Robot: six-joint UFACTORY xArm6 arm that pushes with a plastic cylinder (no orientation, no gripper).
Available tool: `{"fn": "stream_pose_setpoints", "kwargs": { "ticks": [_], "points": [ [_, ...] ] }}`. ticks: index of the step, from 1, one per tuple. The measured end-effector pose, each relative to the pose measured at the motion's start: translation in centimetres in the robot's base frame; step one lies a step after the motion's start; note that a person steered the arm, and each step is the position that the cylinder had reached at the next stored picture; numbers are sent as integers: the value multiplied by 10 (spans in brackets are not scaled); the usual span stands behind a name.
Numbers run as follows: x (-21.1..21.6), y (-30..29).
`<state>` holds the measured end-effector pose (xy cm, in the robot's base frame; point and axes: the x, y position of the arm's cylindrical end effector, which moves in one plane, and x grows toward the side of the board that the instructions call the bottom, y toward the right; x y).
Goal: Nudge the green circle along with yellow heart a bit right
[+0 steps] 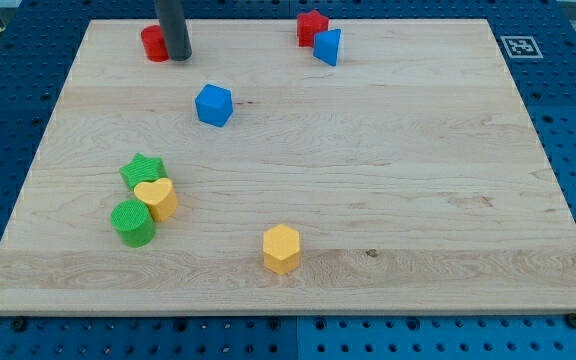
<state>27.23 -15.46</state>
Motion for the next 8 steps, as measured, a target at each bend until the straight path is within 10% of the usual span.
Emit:
{"fn": "stream_pose_setpoints", "kwargs": {
  "ticks": [4, 8],
  "points": [
    [-33, -46],
    [70, -28]
  ]
}}
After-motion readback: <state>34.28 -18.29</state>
